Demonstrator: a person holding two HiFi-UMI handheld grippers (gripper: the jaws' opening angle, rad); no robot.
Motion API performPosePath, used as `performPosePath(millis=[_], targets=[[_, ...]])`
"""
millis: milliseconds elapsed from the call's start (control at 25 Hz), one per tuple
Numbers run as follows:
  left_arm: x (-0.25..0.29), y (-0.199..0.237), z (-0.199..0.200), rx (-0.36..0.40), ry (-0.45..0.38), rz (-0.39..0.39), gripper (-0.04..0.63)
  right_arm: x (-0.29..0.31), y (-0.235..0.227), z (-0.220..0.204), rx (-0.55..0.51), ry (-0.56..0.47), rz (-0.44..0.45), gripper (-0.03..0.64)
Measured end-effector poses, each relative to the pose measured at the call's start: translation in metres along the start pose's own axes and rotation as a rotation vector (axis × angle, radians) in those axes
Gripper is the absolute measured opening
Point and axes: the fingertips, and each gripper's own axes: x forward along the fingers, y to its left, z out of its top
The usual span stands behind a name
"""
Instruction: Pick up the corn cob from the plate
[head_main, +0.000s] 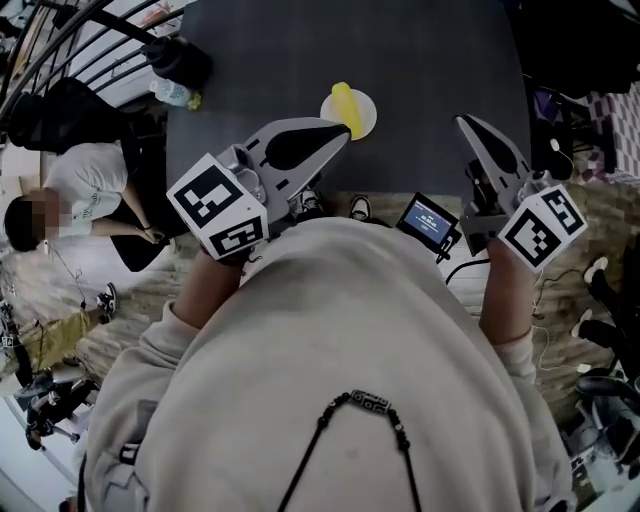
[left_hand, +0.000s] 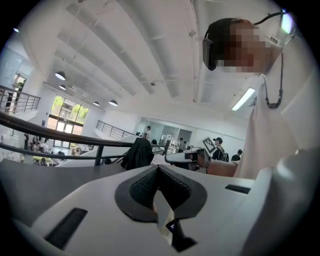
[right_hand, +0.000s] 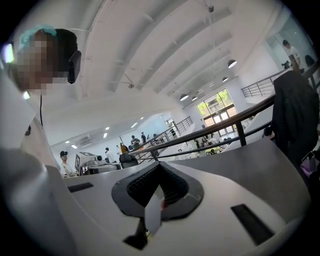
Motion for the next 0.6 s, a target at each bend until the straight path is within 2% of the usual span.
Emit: performPosePath(millis=[280, 440, 600], targets=[[0.001, 0.002, 0.025, 0.046, -0.034, -0.097, 0.0, -0.012, 0.013, 0.016, -0.043, -0.043, -0.095, 0.014], [0.0, -0.003, 0.014, 0.068, -0.032, -0.104, 0.0, -0.015, 0.015, 0.001, -0.063, -0.044, -0.096, 0.015], [-0.01, -0.013, 0.02, 0.093, -0.028, -0.087, 0.0, -0.013, 0.027, 0.003, -0.076, -0.049, -0.075, 0.015]])
